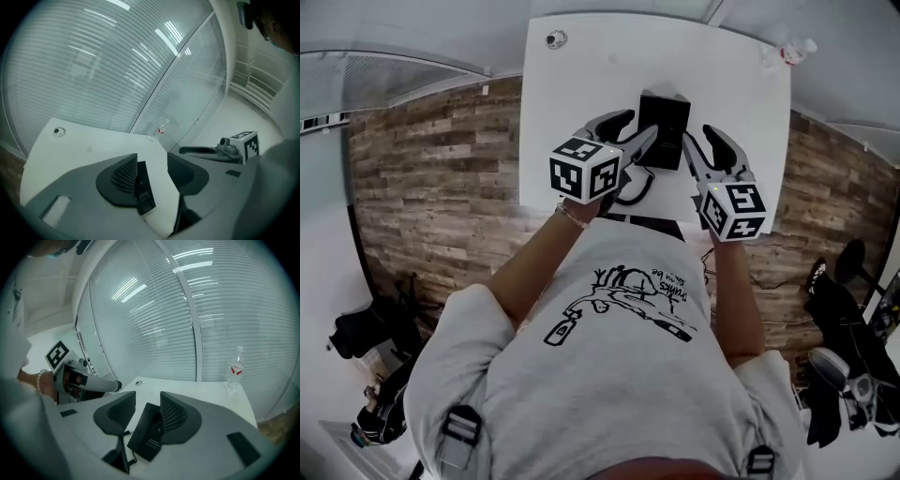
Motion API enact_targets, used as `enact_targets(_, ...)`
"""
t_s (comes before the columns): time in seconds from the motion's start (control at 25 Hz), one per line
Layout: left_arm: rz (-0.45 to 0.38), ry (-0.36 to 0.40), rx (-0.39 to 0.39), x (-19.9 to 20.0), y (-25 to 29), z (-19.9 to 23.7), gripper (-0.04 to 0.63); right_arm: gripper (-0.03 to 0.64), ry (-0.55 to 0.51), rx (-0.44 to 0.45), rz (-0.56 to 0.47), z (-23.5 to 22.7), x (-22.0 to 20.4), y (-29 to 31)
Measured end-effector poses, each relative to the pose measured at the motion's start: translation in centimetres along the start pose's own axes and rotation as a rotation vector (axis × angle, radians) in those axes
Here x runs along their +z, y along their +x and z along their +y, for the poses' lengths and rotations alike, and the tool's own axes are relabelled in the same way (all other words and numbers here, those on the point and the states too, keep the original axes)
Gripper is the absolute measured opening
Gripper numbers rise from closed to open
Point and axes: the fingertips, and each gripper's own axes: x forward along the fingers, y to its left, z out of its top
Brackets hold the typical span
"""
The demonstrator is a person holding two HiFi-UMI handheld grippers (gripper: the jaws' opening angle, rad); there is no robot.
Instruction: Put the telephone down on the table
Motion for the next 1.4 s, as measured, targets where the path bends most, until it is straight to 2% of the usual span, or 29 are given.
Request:
enact_targets(0.2, -0.126, 0.075, -0.041, 4.5, -2.8, -2.7, 0.095, 0.127, -0.054, 0.026, -0.056, 1.4, 4.0, -1.9)
enact_targets(0.44, -0.239, 0.204, -0.061, 8.8, -6.0, -6.5, 0.05, 0.089, -0.105, 0.041, -0.167, 3.0, 9.5, -5.7)
enact_targets(0.6, -0.311, 0.261, -0.096, 10.8, -7.9, -9.0, 0.036, 0.073, -0.137, 0.046, -0.232, 4.0, 12.3, -8.2)
enact_targets(0.8, -0.376, 0.274, -0.15, 12.3, -10.2, -11.6, 0.027, 0.064, -0.184, 0.054, -0.3, 6.0, 15.1, -10.9)
enact_targets(1.0, -0.422, 0.369, -0.146, 13.2, -11.8, -13.3, 0.023, 0.061, -0.207, 0.063, -0.336, 7.7, 16.5, -12.5)
enact_targets(1.4, -0.478, 0.397, -0.172, 14.6, -14.2, -15.2, 0.021, 0.058, -0.231, 0.046, -0.356, 8.2, 17.3, -14.2)
